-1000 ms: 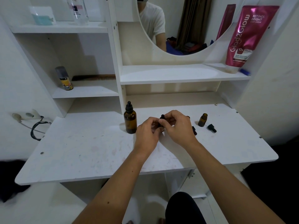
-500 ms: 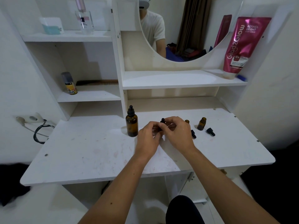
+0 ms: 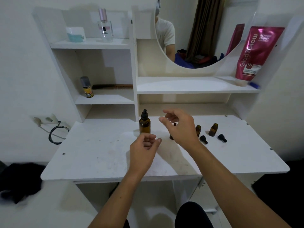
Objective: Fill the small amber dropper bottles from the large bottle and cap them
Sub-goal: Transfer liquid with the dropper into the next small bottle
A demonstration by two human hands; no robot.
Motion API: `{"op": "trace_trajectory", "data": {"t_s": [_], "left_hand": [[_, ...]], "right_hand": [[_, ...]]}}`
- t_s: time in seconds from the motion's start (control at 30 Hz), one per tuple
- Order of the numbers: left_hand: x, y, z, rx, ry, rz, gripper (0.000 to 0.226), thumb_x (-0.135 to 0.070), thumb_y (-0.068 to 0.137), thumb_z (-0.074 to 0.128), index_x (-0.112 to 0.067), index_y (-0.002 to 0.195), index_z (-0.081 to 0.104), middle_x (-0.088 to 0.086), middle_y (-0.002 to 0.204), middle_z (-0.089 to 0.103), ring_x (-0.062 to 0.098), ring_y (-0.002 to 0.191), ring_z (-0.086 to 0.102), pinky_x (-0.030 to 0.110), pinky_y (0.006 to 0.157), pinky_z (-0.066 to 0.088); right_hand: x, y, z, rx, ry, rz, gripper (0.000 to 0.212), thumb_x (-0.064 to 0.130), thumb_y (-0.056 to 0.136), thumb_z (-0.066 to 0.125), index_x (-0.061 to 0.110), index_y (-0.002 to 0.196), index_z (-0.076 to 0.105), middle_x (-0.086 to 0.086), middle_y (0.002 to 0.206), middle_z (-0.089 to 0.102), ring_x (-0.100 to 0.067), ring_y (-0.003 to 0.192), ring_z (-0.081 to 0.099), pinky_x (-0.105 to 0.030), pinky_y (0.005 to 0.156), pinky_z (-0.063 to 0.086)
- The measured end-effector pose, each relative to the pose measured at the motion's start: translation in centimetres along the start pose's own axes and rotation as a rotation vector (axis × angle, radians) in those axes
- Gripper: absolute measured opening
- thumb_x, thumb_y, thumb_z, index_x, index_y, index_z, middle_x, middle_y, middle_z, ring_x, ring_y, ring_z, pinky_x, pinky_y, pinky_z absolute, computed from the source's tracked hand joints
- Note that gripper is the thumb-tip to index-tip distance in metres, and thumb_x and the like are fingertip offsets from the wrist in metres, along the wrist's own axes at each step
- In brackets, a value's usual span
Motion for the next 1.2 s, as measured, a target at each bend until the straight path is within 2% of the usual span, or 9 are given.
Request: {"op": "trace_trajectory", "data": {"t_s": [0.13,0.27,0.33,0.43,0.53,0.63,0.77,0.93,1.2], "left_hand": [[0.3,1.0,-2.6,-0.136,0.001,0.009,0.034,-0.038,0.082,0.085,-0.025,0.101,0.060,-0.012,0.096,0.067,0.012,0.086,0.066,0.012,0.071,0.054],[0.8,2.6,-2.4,-0.113,0.028,-0.006,0.065,-0.038,0.076,0.090,-0.027,0.127,0.052,-0.009,0.125,0.059,0.014,0.106,0.062,0.025,0.095,0.055],[0.9,3.3,-1.6,-0.073,0.030,-0.017,0.072,-0.039,0.077,0.089,-0.029,0.136,0.049,-0.009,0.136,0.057,0.013,0.114,0.060,0.028,0.101,0.051],[1.1,4.0,-1.0,-0.047,0.053,-0.019,0.064,-0.037,0.083,0.084,-0.030,0.138,0.050,-0.011,0.136,0.061,0.009,0.114,0.059,0.025,0.100,0.048],[1.6,4.2,-1.3,-0.052,0.031,-0.029,0.052,-0.025,0.090,0.079,-0.024,0.136,0.054,-0.010,0.128,0.066,0.009,0.111,0.063,0.013,0.093,0.045],[1.8,4.3,-1.3,-0.057,0.040,-0.043,0.050,-0.020,0.091,0.078,-0.023,0.135,0.055,-0.016,0.118,0.063,0.006,0.106,0.061,0.005,0.085,0.041],[2.1,4.5,-1.1,-0.054,0.043,-0.054,0.050,-0.021,0.091,0.079,-0.023,0.135,0.055,-0.018,0.114,0.062,0.005,0.104,0.061,0.013,0.091,0.044],[2.2,4.5,-1.1,-0.055,0.060,-0.058,0.051,-0.023,0.091,0.079,-0.024,0.135,0.054,-0.010,0.127,0.066,0.011,0.111,0.063,0.031,0.104,0.050],[1.7,4.3,-1.2,-0.064,0.086,-0.061,0.052,-0.024,0.091,0.078,-0.024,0.138,0.053,-0.006,0.133,0.066,0.009,0.109,0.062,0.034,0.106,0.050]], "right_hand": [[1.7,1.3,2.7,0.098,0.043,-0.023,0.030,0.031,0.096,0.077,0.018,0.123,0.075,0.006,0.108,0.072,-0.012,0.098,0.069,-0.026,0.090,0.059],[2.8,2.3,4.2,0.158,0.053,-0.022,0.026,0.029,0.099,0.073,0.020,0.124,0.074,0.006,0.114,0.072,-0.009,0.101,0.069,-0.019,0.093,0.056],[3.0,2.6,4.6,0.170,0.050,-0.008,0.023,0.026,0.101,0.071,0.020,0.123,0.075,0.005,0.115,0.073,-0.009,0.100,0.070,-0.015,0.091,0.054],[3.0,3.0,5.1,0.189,0.003,0.001,0.019,0.023,0.102,0.069,0.018,0.119,0.076,0.004,0.115,0.073,-0.012,0.100,0.069,-0.016,0.090,0.053],[2.8,3.3,5.4,0.192,-0.011,0.005,0.013,0.021,0.103,0.069,0.018,0.111,0.078,0.009,0.105,0.070,-0.010,0.095,0.066,-0.011,0.084,0.048],[2.9,3.5,5.4,0.156,-0.024,-0.020,0.008,0.019,0.101,0.071,0.015,0.101,0.078,0.009,0.097,0.070,-0.010,0.089,0.067,-0.013,0.081,0.051],[3.1,3.7,5.5,0.127,-0.040,-0.062,0.007,0.013,0.098,0.073,0.011,0.093,0.076,0.005,0.092,0.072,-0.012,0.085,0.067,-0.012,0.079,0.053],[3.5,3.6,5.6,0.106,-0.055,-0.095,0.007,0.007,0.096,0.072,0.006,0.090,0.075,0.003,0.090,0.070,-0.008,0.079,0.064,-0.014,0.077,0.053],[3.7,3.3,5.6,0.223,-0.020,-0.040,0.012,0.018,0.104,0.066,0.012,0.110,0.075,0.003,0.105,0.073,-0.009,0.096,0.067,-0.004,0.081,0.049]]}}
Point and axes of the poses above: each hand's wrist, its own y-axis towards the middle knuckle, its own z-axis out of the palm, x = y × z, the point moved 7 cm from there along y, towards the middle knuckle
